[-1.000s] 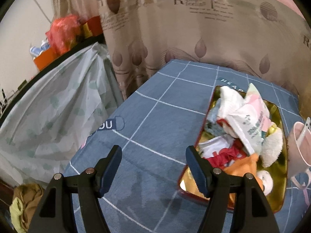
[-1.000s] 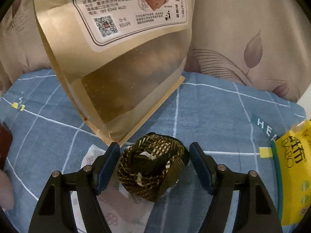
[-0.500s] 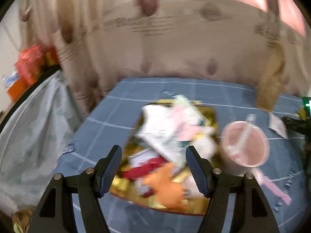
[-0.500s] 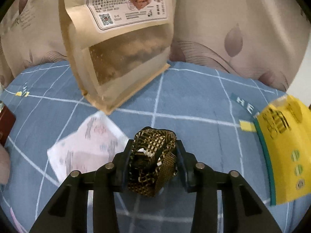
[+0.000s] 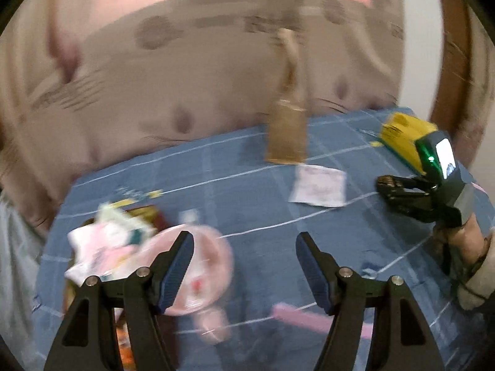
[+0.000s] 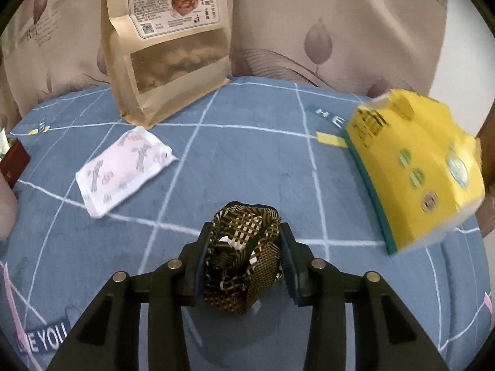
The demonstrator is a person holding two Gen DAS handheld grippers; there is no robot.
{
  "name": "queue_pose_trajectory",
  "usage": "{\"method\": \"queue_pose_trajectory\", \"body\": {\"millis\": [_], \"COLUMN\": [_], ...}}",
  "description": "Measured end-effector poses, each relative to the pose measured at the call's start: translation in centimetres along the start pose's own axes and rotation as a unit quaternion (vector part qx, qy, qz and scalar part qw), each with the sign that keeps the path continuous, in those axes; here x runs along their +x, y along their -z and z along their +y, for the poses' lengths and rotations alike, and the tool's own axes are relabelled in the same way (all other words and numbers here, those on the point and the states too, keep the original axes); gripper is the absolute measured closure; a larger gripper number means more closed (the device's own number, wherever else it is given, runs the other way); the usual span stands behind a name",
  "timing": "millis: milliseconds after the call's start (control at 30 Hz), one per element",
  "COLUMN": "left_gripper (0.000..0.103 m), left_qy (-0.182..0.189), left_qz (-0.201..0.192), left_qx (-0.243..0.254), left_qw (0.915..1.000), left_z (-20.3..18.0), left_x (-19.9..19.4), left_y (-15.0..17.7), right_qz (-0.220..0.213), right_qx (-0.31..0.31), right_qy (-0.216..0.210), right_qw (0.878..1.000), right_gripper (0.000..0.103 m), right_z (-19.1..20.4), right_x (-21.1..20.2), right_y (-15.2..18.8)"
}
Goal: Organize soft objects
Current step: 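Grasp the white printed tissue with the left tool while the right tool holds the knit hat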
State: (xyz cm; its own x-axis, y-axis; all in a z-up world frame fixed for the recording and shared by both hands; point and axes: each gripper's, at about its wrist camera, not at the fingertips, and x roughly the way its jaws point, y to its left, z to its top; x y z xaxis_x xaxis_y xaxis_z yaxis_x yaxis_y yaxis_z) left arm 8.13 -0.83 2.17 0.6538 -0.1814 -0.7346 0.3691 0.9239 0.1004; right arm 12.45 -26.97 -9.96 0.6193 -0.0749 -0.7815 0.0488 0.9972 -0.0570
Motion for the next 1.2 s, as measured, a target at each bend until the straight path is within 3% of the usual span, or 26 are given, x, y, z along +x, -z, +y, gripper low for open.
{"method": "queue_pose_trajectory", "body": {"millis": [167, 567, 867, 933, 1067, 1200], "left_gripper": [0.033, 0.033, 0.033, 0.021, 0.015, 0.015], "left_qy": [0.051, 0.103, 0.073, 0.069, 0.09, 0.083], "left_qz": [0.034, 0.09, 0.11, 0.111, 0.111, 0.103], "left_qx": [0.017, 0.062, 0.06, 0.055, 0.022, 0.015], "left_qw": [0.998, 0.9886, 0.9894, 0.9899, 0.9894, 0.9912], "left_z": [-4.2, -10.1, -10.7, -10.3, -9.3, -9.4], "left_x": [4.7, 14.6, 19.8, 20.8, 21.9, 22.0], "left_y": [-2.1, -5.2, -6.2, -6.3, -6.5, -6.4], "right_qz": [0.001, 0.004, 0.005, 0.005, 0.006, 0.006], "right_qx": [0.004, 0.013, 0.018, 0.018, 0.016, 0.016], "right_qy": [-0.004, -0.019, -0.026, -0.026, -0.025, -0.025], "right_qw": [1.0, 1.0, 0.999, 0.999, 1.0, 1.0], "right_gripper": [0.066, 0.063, 0.061, 0.06, 0.059, 0.059], "right_z": [-0.5, -0.8, -0.9, -0.9, -0.8, -0.7], "right_x": [-0.4, 0.0, -0.1, -0.1, -0.1, -0.2], "right_y": [0.7, 0.6, 0.5, 0.6, 0.6, 0.6]}}
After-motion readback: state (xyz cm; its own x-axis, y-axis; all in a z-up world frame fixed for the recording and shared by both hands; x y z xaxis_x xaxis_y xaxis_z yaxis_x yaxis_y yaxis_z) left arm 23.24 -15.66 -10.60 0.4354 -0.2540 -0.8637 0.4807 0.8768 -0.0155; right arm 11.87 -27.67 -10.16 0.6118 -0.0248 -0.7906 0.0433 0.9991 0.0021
